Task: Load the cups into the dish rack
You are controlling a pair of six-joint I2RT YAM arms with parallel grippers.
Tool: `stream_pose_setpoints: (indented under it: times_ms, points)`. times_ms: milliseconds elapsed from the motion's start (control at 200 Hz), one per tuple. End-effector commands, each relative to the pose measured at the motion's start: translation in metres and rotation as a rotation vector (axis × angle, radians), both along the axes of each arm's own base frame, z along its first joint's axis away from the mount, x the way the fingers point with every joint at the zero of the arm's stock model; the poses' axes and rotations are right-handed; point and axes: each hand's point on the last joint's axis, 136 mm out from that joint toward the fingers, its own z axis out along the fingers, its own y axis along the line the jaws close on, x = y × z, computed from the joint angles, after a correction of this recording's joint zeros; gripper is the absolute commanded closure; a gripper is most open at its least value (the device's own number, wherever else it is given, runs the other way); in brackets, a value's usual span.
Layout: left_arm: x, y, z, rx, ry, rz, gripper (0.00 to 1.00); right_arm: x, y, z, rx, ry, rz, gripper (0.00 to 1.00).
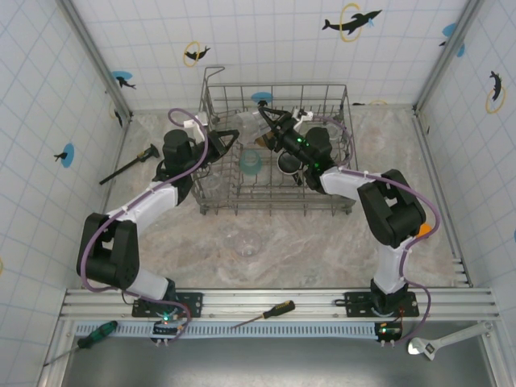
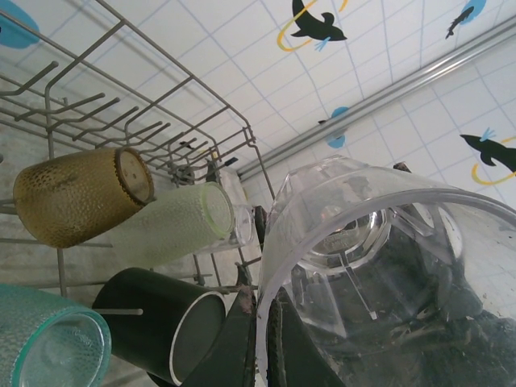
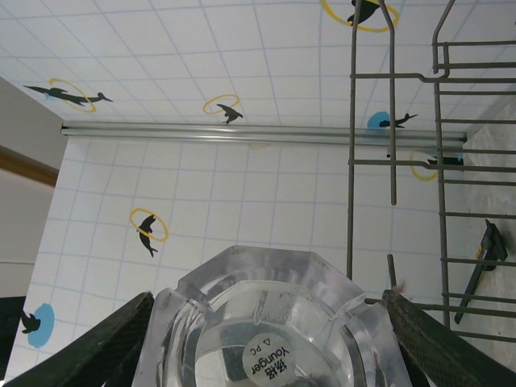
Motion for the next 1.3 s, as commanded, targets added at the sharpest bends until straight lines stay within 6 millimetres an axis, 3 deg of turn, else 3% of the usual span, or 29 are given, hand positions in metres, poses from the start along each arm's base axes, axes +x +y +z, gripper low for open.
stream_pose_setpoints:
  times_ms: [0, 380, 756, 946, 1151, 1296]
  points:
    - [-0.001, -0.006, 0.014, -0.018, -0.042, -0.023, 0.86, -0.004, 0.007, 0.022, 0.020, -0.094, 0.010, 0.46]
    - [-0.002, 0.005, 0.040, 0.033, -0.106, 0.042, 0.42, 0.002, -0.005, 0.023, -0.104, -0.146, -0.047, 0.48]
    - [-0.010, 0.038, 0.072, 0.127, -0.184, 0.220, 0.11, 0.014, 0.000, 0.020, -0.241, -0.180, -0.075, 0.50]
    - [-0.015, 0.057, 0.078, 0.214, -0.223, 0.311, 0.03, 0.019, 0.005, 0.012, -0.330, -0.189, -0.087, 0.50]
    - [-0.015, 0.074, 0.066, 0.325, -0.214, 0.365, 0.03, 0.022, 0.019, 0.008, -0.437, -0.222, -0.084, 0.50]
    - [-0.012, 0.099, 0.062, 0.359, -0.193, 0.422, 0.03, 0.025, 0.036, 0.004, -0.533, -0.259, -0.061, 0.50]
